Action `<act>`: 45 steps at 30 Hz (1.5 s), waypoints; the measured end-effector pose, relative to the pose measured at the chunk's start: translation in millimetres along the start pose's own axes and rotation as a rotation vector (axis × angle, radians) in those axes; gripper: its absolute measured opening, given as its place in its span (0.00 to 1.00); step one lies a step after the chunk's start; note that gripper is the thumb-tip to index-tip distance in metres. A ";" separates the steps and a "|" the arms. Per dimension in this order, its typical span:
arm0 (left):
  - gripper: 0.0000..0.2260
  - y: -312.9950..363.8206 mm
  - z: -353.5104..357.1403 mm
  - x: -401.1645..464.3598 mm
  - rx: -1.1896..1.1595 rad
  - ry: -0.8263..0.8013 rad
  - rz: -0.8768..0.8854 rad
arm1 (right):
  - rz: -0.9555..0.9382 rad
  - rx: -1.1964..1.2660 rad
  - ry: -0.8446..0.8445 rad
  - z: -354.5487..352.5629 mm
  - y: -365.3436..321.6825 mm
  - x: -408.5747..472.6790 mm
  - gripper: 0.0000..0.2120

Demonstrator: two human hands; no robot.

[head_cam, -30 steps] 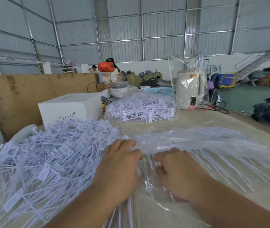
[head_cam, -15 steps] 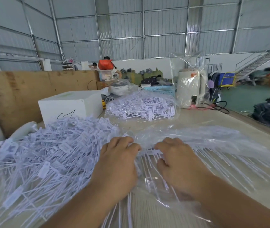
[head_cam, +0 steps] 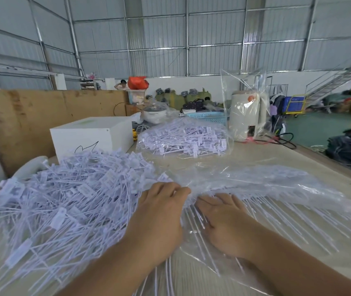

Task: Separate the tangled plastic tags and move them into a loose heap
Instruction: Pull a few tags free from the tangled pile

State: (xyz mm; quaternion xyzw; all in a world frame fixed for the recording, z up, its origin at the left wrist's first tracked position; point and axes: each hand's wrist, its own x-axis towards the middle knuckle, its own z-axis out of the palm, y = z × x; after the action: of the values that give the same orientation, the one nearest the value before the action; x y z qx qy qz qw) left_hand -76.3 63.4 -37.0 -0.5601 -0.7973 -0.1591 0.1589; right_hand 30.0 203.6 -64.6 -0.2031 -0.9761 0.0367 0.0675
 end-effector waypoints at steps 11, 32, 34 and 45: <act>0.31 1.3 1.6 -3.4 -0.040 0.010 0.044 | 0.026 0.005 0.066 -10.1 -2.2 -4.3 0.22; 0.29 2.5 6.0 -4.1 -0.003 -0.131 -0.032 | -0.287 0.194 0.342 -64.3 -12.9 -35.8 0.23; 0.30 1.5 4.6 -3.0 -0.003 -0.125 -0.038 | -0.295 0.263 0.399 -69.2 -12.4 -37.6 0.20; 0.21 1.6 -5.1 -1.3 -0.410 0.115 -0.030 | -0.389 0.232 0.381 -76.0 -10.8 -43.6 0.11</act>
State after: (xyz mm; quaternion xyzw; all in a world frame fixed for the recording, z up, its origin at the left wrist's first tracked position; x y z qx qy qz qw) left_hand -74.1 60.6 -32.9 -0.5588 -0.7460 -0.3522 0.0846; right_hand 76.5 179.6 6.4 -0.0064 -0.9558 0.0957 0.2780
